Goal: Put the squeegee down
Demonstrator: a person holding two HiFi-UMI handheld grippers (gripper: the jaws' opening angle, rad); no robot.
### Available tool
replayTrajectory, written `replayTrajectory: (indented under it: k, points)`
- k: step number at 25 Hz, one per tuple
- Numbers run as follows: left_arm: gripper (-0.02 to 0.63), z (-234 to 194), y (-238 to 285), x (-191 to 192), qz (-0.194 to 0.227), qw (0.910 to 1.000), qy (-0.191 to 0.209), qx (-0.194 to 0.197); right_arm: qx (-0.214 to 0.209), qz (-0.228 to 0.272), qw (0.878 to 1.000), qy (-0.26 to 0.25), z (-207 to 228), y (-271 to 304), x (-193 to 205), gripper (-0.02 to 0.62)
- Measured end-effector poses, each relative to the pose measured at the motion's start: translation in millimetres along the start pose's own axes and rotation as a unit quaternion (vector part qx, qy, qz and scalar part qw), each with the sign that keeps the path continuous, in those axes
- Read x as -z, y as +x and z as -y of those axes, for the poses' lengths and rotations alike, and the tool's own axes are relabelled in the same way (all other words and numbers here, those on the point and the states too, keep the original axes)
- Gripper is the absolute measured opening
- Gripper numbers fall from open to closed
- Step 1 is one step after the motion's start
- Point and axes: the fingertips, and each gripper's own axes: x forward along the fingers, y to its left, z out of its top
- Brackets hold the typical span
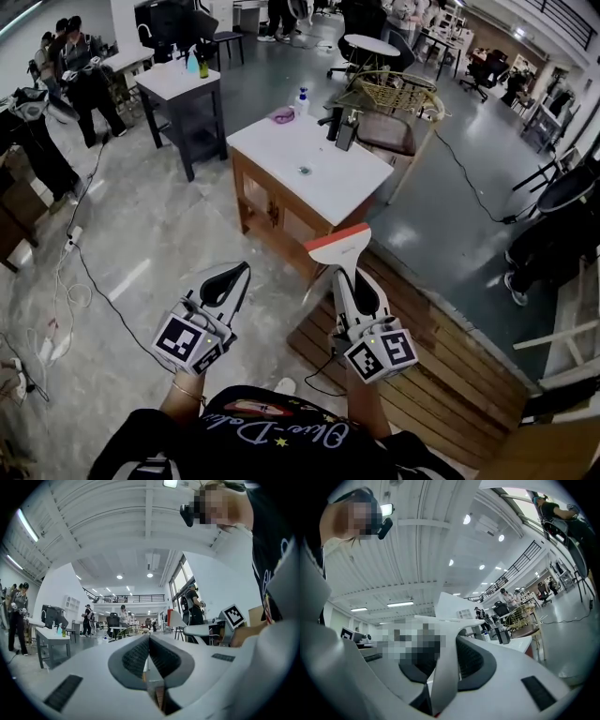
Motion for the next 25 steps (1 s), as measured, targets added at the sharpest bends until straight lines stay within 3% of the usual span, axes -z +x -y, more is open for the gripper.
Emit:
replayTrajectory:
  k: [9, 25]
  points:
    - [-0.006, -12, 8, 9, -0.003, 0.9999, -0.013, -0.001, 0.007, -0.007, 1.0, 0.001, 8, 9, 4, 0.118]
    - [-0.006, -87, 43, 7, 0.0, 0.9985, -0.014, 0.053, 0.063, 0.0, 0.998, -0.019, 3, 69, 12, 0.117]
